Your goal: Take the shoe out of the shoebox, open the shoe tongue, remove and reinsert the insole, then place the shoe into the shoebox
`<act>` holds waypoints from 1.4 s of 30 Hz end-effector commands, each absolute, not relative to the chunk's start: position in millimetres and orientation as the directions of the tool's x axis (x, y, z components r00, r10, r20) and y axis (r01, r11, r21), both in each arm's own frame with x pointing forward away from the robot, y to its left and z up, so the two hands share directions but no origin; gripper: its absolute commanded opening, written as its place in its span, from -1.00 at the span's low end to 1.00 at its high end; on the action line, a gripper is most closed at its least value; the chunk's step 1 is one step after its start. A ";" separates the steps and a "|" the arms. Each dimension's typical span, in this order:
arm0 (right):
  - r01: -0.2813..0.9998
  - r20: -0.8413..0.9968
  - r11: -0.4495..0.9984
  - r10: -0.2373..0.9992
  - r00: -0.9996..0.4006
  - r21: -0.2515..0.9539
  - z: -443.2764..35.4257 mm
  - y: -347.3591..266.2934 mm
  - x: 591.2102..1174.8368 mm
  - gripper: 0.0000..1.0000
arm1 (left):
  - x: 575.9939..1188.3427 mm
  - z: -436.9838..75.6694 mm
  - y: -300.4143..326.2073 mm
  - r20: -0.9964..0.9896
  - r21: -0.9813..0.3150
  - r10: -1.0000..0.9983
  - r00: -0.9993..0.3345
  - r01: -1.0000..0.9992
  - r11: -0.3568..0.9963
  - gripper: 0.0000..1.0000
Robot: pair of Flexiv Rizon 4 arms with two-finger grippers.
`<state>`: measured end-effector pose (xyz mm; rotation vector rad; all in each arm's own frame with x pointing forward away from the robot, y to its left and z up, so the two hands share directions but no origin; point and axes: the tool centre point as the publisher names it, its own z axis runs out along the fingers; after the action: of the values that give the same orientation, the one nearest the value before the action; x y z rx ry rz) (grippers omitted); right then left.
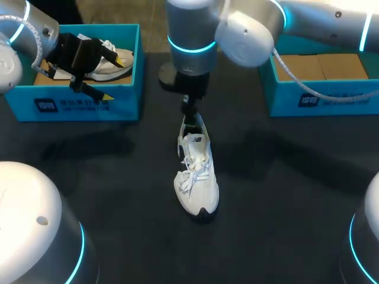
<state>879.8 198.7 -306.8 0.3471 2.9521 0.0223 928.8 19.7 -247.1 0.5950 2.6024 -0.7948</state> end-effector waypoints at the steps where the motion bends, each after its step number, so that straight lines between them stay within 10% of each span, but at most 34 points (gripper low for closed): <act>1: -0.115 -0.146 0.988 -0.099 -0.984 0.107 -325.3 193.9 885.0 1.00 | 928.3 -246.9 19.4 -0.443 -0.439 0.288 -0.849 0.485 0.756 1.00; 38: 0.032 -0.127 0.997 0.041 -0.991 0.069 -371.7 212.0 913.2 1.00 | 928.3 -246.9 19.4 -0.443 -0.439 0.288 -0.849 0.485 0.756 1.00; 42: 0.046 -0.114 0.997 0.054 -0.992 0.066 -378.0 211.4 917.7 0.57 | 928.3 -246.9 19.4 -0.443 -0.439 0.288 -0.849 0.485 0.756 1.00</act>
<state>911.0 206.2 -371.4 0.0719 3.0115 0.1040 928.8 19.8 -247.1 0.5949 2.6024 -0.7948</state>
